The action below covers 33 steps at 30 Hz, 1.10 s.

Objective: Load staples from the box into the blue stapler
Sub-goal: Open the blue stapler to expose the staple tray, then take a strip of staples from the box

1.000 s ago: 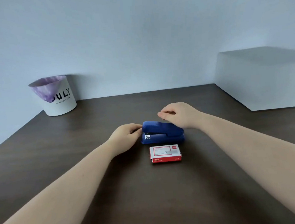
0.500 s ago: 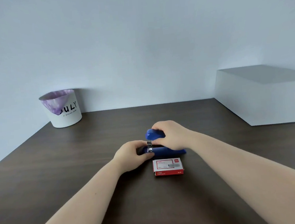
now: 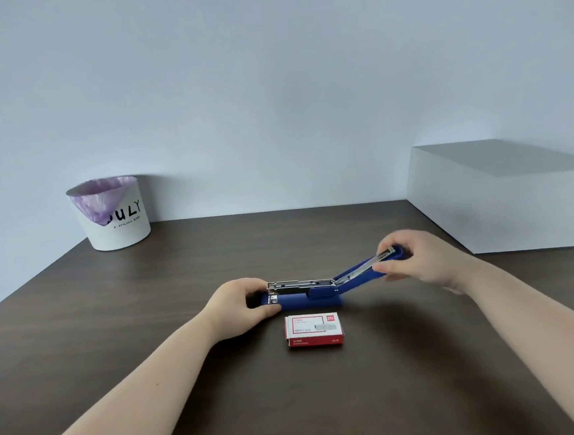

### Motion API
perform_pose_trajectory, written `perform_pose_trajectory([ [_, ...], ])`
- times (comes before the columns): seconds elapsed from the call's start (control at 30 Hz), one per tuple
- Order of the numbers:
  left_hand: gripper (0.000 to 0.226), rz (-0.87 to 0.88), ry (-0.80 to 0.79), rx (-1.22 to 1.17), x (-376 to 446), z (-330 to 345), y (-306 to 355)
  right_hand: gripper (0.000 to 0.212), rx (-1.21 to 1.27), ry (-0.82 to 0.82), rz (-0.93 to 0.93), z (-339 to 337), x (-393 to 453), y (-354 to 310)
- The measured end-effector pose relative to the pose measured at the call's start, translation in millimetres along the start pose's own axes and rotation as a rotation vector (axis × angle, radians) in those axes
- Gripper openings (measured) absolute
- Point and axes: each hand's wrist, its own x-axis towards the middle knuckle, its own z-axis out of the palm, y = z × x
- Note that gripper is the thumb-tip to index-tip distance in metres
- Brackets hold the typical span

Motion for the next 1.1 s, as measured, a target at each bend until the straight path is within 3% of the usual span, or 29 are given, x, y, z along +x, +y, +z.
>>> perform_pose_trajectory([
  [0.2, 0.016, -0.029, -0.014, -0.052, -6.0, -6.2, -4.4, 0.019, -0.207, -0.088, 0.027, 15.4, -6.8, 18.6],
  [0.4, 0.032, -0.061, 0.004, -0.092, -14.2, -6.6, -7.5, 0.019, -0.249, -0.045, 0.007, 23.7, -8.3, 19.3],
  [0.5, 0.043, -0.052, 0.177, -0.096, -19.3, -3.6, -1.1, 0.026, -0.206, 0.036, 0.003, 23.0, -12.4, 15.9],
  [0.6, 0.038, 0.052, 0.385, 0.004, -28.9, -2.9, 15.8, 0.023, -0.106, 0.213, -0.003, 17.2, -15.3, 6.2],
  [0.67, 0.042, 0.134, 0.317, 0.036, -35.3, -3.2, 30.5, 0.019, -0.117, 0.233, -0.013, 14.8, -16.8, -2.2],
  [0.83, 0.062, 0.184, -0.028, 0.212, -36.8, 7.3, 47.8, 0.016, -0.256, 0.095, -0.045, 27.4, -20.7, -19.0],
  [1.1, 0.049, 0.135, -0.072, 0.215, -33.2, 11.0, 51.5, 0.012, -0.263, 0.049, -0.046, 32.5, -24.7, -29.5],
])
